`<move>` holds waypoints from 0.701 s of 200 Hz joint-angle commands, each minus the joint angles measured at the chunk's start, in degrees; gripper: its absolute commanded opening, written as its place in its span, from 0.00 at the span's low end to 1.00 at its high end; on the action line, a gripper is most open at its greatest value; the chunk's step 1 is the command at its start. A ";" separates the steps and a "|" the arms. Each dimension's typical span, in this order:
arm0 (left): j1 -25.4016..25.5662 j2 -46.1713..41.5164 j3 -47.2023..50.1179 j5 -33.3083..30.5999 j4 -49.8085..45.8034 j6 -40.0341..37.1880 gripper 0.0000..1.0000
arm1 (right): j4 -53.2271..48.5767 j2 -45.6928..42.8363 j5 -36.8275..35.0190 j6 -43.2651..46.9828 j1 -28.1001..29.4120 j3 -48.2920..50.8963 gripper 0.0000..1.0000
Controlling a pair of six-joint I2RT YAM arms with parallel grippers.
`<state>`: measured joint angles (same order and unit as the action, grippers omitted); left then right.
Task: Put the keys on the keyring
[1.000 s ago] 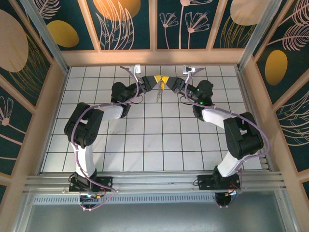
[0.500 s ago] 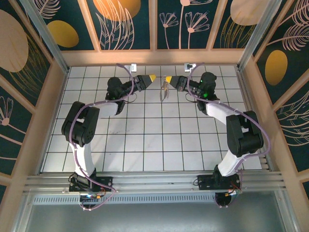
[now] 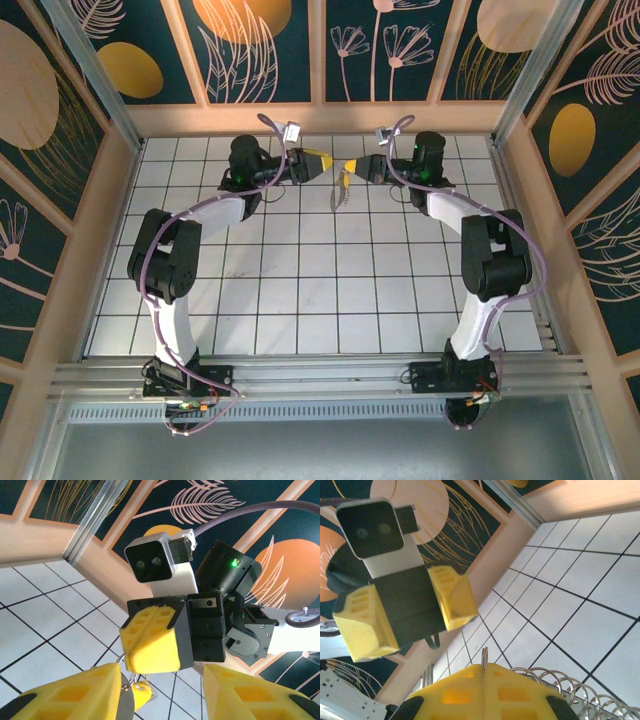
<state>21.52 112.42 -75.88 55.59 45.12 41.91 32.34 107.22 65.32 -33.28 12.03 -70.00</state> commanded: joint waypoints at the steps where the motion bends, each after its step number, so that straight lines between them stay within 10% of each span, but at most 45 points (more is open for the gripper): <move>1: -0.71 1.77 -2.92 2.21 -4.33 -3.30 0.46 | 0.65 -0.05 3.58 1.21 -0.19 -1.74 0.00; 140: -0.72 5.06 -5.80 3.97 -4.24 -1.06 0.47 | 5.00 -0.51 2.79 -2.40 1.79 -1.69 0.00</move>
<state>21.26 116.44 -80.49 58.11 38.74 39.68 33.65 107.31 67.16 -34.72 13.26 -70.02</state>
